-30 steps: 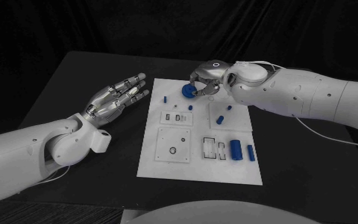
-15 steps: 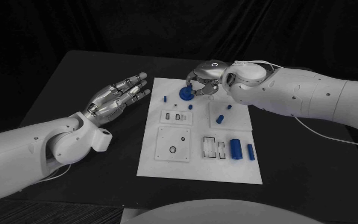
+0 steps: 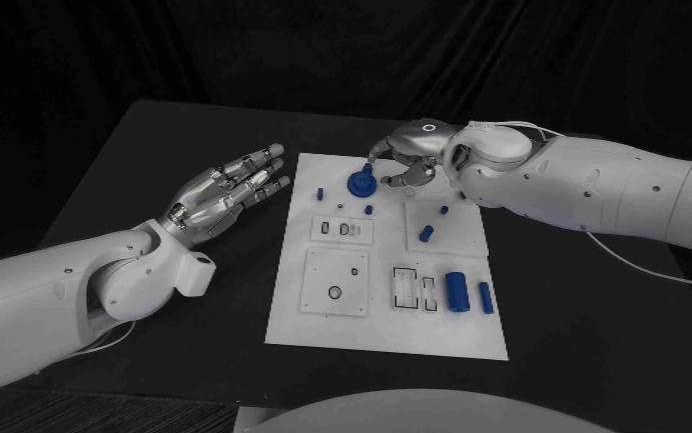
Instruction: Assemble the parts on the task board
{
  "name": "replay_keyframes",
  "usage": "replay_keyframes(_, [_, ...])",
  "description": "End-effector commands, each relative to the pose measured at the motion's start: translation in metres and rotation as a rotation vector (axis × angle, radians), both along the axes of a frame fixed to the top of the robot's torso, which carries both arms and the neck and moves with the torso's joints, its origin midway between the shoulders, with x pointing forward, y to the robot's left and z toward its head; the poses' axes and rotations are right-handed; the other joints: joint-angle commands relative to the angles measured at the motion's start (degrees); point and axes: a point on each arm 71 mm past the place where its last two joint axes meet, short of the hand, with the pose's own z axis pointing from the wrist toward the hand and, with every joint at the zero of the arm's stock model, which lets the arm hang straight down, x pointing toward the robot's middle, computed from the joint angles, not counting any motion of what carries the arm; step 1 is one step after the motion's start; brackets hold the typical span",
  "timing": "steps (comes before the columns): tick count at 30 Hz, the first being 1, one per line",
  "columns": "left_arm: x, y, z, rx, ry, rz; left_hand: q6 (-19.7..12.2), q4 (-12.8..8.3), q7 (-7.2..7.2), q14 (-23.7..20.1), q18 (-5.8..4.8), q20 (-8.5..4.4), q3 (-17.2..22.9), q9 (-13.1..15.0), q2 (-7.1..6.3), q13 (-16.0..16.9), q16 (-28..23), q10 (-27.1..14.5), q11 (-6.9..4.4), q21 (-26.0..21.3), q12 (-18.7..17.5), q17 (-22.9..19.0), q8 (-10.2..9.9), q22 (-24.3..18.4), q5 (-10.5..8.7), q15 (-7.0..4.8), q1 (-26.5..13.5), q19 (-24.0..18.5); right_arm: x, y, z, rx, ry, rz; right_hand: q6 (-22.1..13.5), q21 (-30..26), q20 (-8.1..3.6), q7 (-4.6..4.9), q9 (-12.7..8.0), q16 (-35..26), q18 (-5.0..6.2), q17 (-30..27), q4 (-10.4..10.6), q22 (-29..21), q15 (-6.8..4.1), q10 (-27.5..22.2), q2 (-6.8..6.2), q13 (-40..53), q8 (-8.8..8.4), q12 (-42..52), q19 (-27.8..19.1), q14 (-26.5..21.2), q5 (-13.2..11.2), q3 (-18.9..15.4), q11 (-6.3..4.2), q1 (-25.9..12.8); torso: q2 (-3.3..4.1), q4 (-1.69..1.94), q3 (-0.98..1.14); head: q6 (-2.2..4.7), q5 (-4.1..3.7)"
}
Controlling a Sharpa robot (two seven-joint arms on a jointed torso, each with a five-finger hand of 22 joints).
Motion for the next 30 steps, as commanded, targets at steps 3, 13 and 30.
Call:
replay_keyframes(3, [-0.001,0.0,0.002,-0.012,-0.006,-0.009,-0.1,0.0,0.43,0.0,0.83,0.42,0.5,0.0,0.19,-0.1,-0.3,-0.3,0.1,-0.3,0.3,0.0,-0.1,-0.1,0.09,0.43,0.6,0.0,-0.007,-0.019,0.016,0.048,-0.073,-0.017,3.9,0.7,0.59,0.5,-0.6,0.6,0.2,14.0,0.1,11.3,0.63,6.0,-0.04,15.1,0.62,0.2,1.1,5.7,-9.0,-1.1,0.39,0.3,-0.1,-0.17,0.03,0.2,-0.06])
replay_keyframes(13, [-0.002,0.003,0.002,-0.007,-0.006,0.0,0.0,-0.1,0.47,0.0,0.84,0.44,0.5,0.0,0.17,0.0,-0.3,-0.2,0.11,-0.3,0.3,0.0,-0.1,0.0,0.16,0.44,0.6,0.0,-0.042,-0.092,0.044,0.114,-0.163,-0.124,7.5,3.9,0.61,0.41,-0.1,1.5,-0.58,15.1,3.3,12.8,0.58,6.0,-0.87,15.1,3.06,0.2,2.9,6.0,-18.9,-5.0,0.38,0.4,-0.19,-0.53,-0.11,0.1,-0.2])
replay_keyframes(30, [-0.001,0.003,0.002,-0.007,-0.005,0.0,0.1,-0.1,0.49,0.0,0.84,0.45,0.6,0.0,0.12,0.0,-0.2,-0.2,0.11,-0.3,0.4,0.0,0.0,0.0,0.2,0.45,0.6,0.1,-0.066,-0.156,0.023,0.098,-0.146,-0.266,4.3,4.3,0.23,0.01,-1.1,1.1,-0.68,14.6,7.3,13.0,0.15,6.0,-2.87,15.1,2.49,0.2,3.2,5.9,-20.7,-7.6,0.07,1.6,-0.03,-0.58,0.1,-0.24,-1.4])
